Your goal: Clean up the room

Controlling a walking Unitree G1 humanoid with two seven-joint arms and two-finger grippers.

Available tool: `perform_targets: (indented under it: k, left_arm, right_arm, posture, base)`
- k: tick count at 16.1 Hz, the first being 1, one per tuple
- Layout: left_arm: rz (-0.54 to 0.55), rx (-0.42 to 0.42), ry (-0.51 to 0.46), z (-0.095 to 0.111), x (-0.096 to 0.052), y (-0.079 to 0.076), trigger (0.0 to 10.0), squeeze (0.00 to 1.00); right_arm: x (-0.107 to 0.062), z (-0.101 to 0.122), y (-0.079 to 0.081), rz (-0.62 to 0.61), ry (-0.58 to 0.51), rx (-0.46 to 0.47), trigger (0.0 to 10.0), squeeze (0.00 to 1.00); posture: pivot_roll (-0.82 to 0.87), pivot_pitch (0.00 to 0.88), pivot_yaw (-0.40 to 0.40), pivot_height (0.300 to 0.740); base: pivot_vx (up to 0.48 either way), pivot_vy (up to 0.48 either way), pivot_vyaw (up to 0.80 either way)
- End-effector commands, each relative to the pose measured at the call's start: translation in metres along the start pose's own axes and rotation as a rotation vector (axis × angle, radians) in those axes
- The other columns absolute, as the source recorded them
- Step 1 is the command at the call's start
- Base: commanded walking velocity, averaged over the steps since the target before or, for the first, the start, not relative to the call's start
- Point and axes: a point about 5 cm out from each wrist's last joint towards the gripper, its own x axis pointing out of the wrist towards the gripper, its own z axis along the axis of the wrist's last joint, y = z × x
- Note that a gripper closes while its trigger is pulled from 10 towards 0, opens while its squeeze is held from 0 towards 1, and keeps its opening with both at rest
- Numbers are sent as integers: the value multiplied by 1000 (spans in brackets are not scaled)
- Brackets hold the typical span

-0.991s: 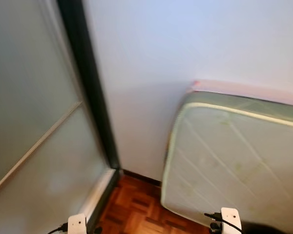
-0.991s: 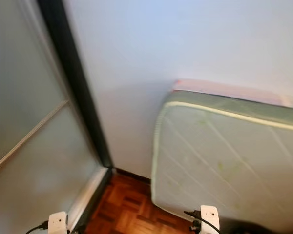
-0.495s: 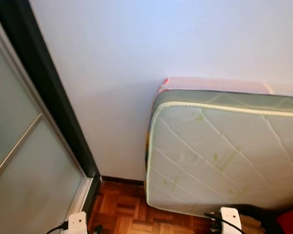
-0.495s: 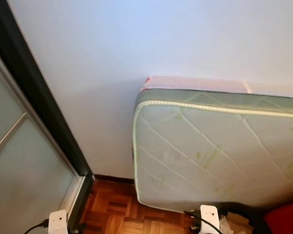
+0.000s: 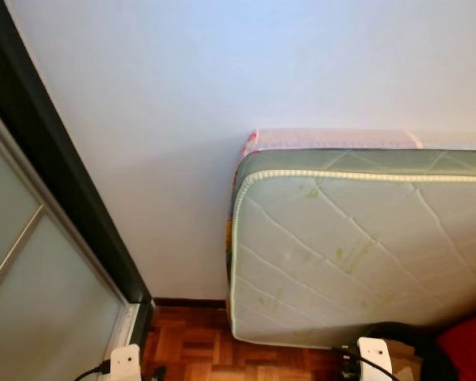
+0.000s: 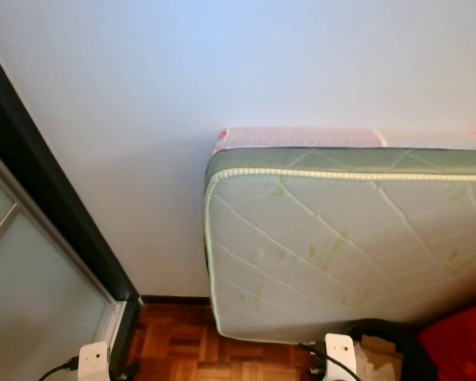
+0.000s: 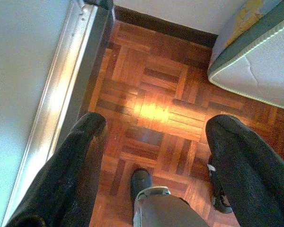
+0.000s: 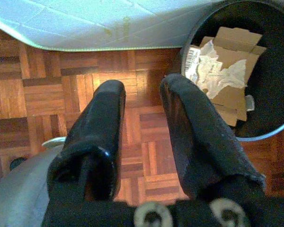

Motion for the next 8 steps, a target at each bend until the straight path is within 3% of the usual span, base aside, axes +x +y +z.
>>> perform_targets:
  k: [1,8]
  left_arm:
    - [-47,149,119,12,9,-11,10000,0]
    - [-48,172,129,9,8,-9,10000,0]
  right_arm:
    - [10,49,-2,98,-16,97,10000,0]
    - [10,44,-1,90,-13,115,10000,0]
  posture:
    - [-109,0,-9,740]
    - [-113,0,4,740]
  base:
    - [0,0,-800]
    - [0,0,-800]
